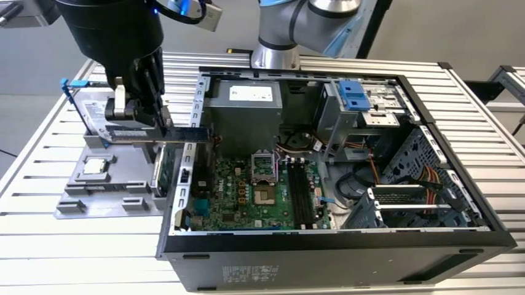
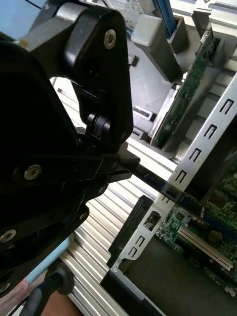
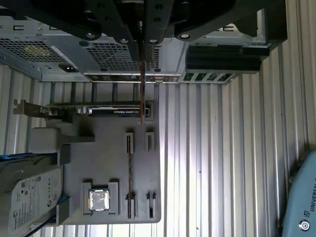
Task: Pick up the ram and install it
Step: 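Pick up the ram and move it above insertion slot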
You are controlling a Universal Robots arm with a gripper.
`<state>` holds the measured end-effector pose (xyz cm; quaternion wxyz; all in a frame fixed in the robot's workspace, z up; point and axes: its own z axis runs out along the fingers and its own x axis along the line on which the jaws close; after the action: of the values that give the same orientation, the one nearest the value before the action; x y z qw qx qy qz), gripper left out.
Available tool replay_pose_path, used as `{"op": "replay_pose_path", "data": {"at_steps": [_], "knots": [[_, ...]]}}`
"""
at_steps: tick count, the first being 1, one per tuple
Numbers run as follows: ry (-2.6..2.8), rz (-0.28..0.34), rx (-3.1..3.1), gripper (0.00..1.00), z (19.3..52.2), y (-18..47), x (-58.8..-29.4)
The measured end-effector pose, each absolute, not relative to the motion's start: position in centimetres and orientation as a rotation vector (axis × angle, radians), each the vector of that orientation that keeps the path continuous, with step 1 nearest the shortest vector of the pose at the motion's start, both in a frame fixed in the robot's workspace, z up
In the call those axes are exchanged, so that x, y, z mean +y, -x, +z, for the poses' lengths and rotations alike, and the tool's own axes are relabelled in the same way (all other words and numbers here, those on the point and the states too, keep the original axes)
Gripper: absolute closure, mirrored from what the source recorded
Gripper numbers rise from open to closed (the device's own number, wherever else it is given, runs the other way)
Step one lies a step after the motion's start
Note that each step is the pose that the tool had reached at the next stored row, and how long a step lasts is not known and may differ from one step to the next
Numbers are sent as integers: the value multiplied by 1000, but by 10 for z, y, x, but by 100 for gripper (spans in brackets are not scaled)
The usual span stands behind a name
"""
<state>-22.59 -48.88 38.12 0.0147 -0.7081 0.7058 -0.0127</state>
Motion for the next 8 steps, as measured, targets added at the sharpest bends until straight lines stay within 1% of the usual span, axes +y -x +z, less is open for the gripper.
{"op": "replay_pose_path", "data": {"at_steps": [8], "knots": [[2204, -39, 2197, 100, 381, 207, -489]]}}
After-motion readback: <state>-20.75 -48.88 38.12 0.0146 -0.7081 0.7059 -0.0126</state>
